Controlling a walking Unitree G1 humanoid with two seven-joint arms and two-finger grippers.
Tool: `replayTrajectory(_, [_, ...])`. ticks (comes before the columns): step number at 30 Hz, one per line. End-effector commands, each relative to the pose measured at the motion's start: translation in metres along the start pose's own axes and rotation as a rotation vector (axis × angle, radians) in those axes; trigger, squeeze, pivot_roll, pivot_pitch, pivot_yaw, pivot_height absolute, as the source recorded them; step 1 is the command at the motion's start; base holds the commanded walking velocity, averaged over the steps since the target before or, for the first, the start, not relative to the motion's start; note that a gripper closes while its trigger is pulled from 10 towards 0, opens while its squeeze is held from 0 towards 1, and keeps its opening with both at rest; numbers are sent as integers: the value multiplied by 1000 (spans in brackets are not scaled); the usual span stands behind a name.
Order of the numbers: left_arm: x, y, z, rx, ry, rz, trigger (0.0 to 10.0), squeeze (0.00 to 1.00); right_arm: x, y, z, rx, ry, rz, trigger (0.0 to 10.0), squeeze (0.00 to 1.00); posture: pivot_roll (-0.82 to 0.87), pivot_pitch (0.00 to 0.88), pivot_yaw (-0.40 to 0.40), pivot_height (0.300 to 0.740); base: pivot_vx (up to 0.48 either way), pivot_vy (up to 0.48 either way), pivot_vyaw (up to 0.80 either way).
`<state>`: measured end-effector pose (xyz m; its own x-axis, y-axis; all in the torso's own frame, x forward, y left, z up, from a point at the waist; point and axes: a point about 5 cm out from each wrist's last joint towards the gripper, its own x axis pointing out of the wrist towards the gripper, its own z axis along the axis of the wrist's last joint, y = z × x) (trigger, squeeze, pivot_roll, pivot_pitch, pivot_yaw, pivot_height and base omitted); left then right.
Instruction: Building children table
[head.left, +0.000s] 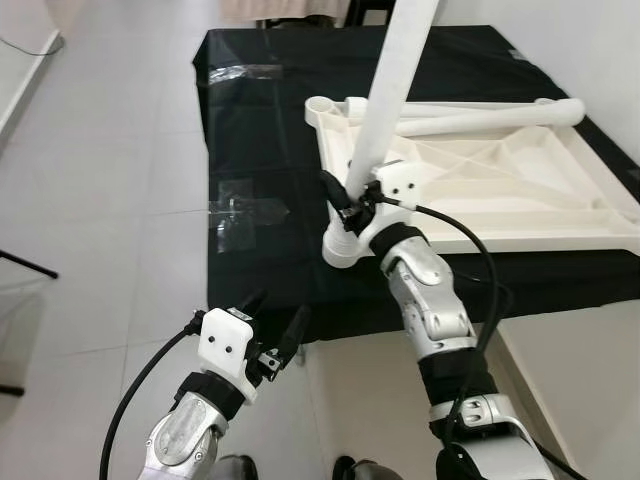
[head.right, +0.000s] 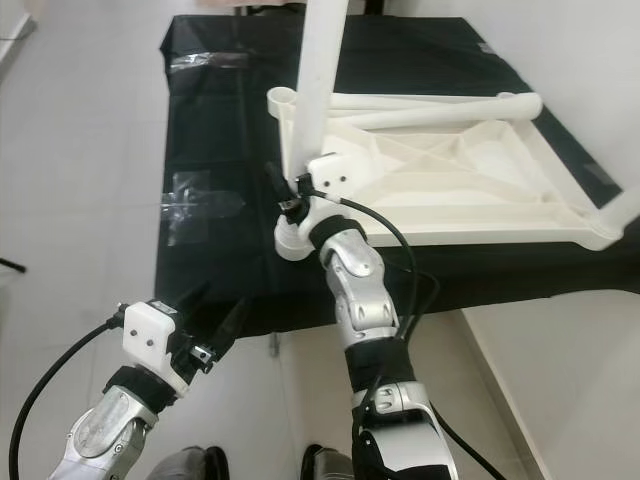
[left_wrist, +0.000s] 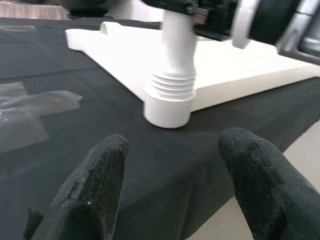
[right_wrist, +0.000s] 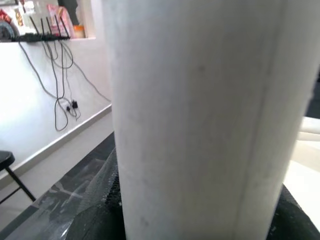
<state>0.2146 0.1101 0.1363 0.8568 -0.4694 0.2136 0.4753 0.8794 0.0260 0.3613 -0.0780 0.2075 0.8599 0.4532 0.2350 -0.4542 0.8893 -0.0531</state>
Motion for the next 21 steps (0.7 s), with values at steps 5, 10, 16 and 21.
replayTrajectory(5, [-3,0,-5,3,23,-2,10000,0,-4,5,-18,68,106,111,10000,1000,116,257,-73,740,0,0,0])
replayTrajectory(10, [-1,0,-6,5,24,-7,10000,0,-6,14,-6,64,63,403,10000,1000,119,259,-76,740,0,0,0])
replayTrajectory(16, [0,-2,-6,5,20,-4,10000,0,-8,11,3,-22,73,690,10000,0,122,258,-84,740,0,0,0])
replayTrajectory(21, [0,-3,-7,5,19,-3,10000,0,-2,1,12,-46,85,763,10000,0,123,257,-89,740,0,0,0])
